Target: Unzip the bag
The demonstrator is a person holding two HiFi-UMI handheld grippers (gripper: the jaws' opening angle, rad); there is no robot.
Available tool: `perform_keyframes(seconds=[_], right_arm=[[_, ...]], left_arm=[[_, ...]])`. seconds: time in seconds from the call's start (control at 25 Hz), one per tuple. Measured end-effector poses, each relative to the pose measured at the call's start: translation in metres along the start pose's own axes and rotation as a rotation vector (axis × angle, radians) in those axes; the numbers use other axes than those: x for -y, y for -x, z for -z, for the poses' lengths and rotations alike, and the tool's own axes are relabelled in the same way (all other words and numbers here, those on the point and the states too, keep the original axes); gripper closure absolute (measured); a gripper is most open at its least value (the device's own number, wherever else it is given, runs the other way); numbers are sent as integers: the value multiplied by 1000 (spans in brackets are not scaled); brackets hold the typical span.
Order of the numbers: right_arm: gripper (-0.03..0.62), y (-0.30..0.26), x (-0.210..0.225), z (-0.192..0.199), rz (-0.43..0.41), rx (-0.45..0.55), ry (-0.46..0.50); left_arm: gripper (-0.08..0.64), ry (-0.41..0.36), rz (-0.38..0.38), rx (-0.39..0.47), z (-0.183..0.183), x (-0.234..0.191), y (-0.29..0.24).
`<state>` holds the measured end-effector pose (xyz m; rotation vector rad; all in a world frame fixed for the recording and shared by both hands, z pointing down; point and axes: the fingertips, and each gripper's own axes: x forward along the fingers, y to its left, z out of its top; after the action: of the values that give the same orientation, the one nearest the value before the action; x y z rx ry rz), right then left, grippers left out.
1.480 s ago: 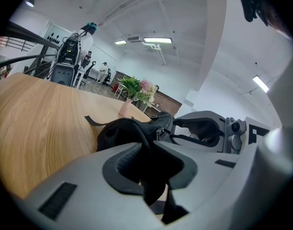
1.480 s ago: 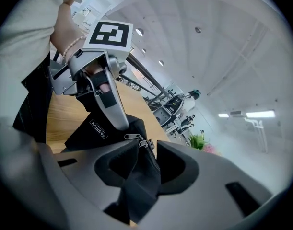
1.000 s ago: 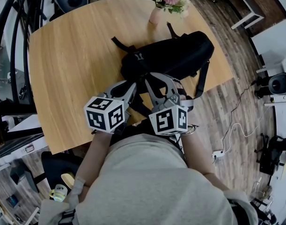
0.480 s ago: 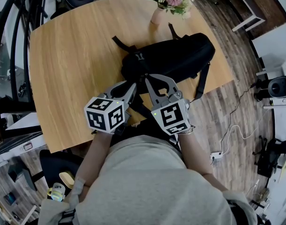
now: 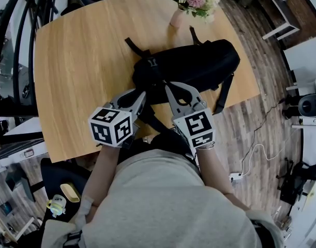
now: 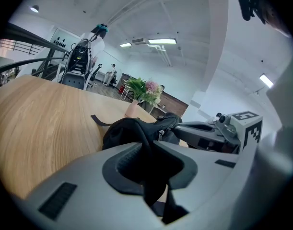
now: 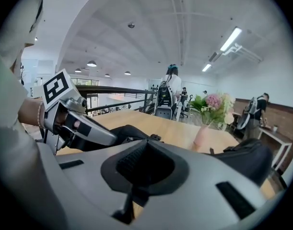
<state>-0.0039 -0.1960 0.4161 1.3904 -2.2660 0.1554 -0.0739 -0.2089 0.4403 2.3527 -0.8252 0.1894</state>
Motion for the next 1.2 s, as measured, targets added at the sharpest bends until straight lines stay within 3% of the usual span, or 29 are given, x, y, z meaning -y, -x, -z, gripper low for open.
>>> perform_keyframes(seconds=[0.48,0.84,1.2], right_arm=[[583,3,44,15,-102,2,-24],[583,19,89,22,-126,39,-92],[583,30,116,29,-186,56,-87]], left_arm=[[486,-36,-248,48,-1,-10,-4],[486,-9,-405,116,-2,-13,0],[486,7,-553,170,-2,-11,1]])
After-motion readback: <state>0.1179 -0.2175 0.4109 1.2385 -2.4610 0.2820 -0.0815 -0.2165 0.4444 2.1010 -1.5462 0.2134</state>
